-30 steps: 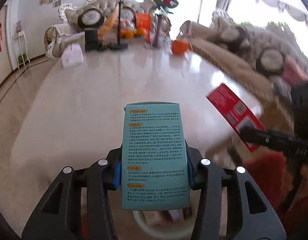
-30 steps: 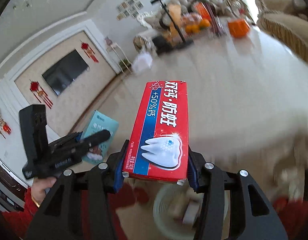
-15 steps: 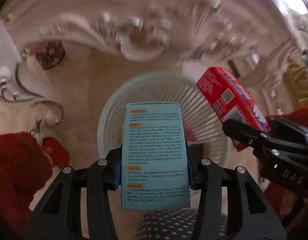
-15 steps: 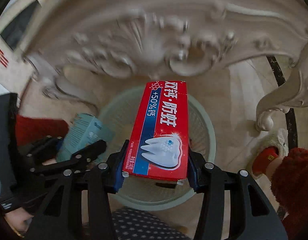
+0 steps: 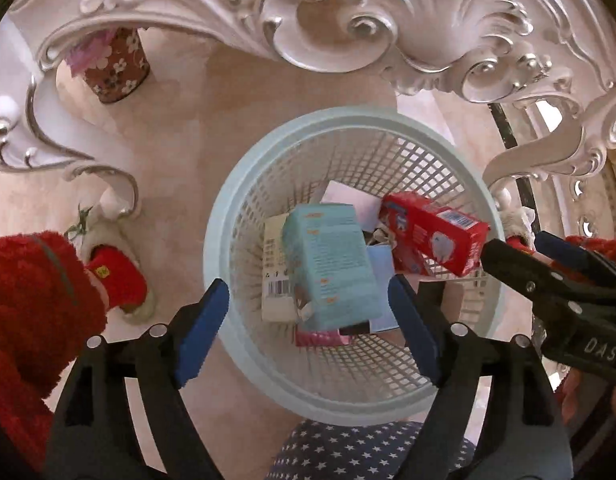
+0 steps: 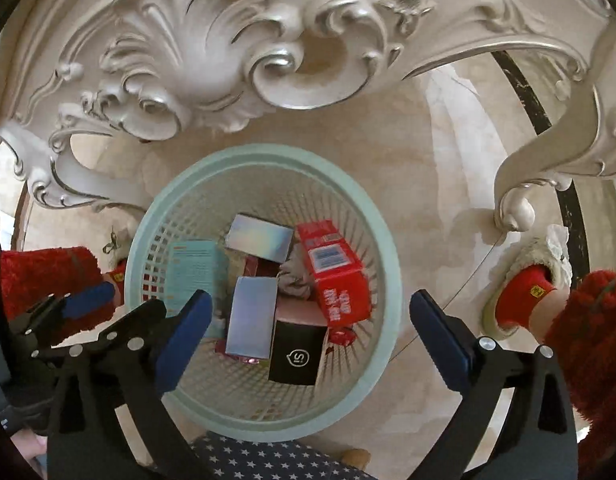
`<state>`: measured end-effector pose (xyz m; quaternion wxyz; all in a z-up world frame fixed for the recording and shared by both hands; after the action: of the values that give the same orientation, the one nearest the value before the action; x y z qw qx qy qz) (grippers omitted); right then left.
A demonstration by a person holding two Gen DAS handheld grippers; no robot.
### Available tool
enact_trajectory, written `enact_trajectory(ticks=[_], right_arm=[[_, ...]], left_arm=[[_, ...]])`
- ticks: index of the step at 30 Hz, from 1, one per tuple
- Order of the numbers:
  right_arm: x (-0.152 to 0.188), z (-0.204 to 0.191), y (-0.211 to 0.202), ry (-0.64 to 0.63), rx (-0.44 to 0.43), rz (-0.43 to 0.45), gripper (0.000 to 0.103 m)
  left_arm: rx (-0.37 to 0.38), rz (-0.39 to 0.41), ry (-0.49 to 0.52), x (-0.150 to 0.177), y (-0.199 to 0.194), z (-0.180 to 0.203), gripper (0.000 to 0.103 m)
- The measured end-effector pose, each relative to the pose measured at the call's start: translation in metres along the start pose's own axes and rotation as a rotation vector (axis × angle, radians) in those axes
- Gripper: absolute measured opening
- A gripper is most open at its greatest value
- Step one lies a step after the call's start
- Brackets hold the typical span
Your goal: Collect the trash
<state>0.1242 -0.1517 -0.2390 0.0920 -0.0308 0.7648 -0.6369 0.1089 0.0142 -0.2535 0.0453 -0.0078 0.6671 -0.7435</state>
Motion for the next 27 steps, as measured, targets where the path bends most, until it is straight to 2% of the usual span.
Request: enact_trajectory(ticks=[4, 9, 15, 22, 27], right_arm=[[0.001, -0.001, -0.003, -0.011, 0.010, 0.011, 0.095], [0.008, -0.003, -0.038, -0.023, 0.020, 0.093, 0.095], [0.024, 0.003, -0.090, -0.005, 0.035, 0.195, 0.095], [0.040, -0.001, -0.111, 0.012, 0.044, 0.236, 0.095], [0.047, -0.011, -0.120, -0.015, 0.063, 0.253, 0.095]], left_arm=[[-0.030, 0.028, 0.059, -0.001, -0.005, 0.010, 0.080], [-0.062, 0.102, 0.090, 0.001, -0.029, 0.016, 0.080], [-0.041, 0.245, 0.061, 0.008, -0.090, 0.012, 0.080], [-0.012, 0.354, 0.013, 0.027, -0.143, 0.007, 0.080], [-0.083, 0.427, 0.005, 0.035, -0.167, 0.005, 0.080]])
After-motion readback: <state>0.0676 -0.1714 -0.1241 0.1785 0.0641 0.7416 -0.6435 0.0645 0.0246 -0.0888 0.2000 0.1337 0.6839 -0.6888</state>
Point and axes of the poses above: each gripper's, at about its wrist camera, not at the fingertips, and y roughly the way its jaws point, z to its right, x to its underside, the point moved 8 cm from there along y, roughly the way its jaws point, and after that the axes turned 13 degrees about -z, right-handed, at the moved point
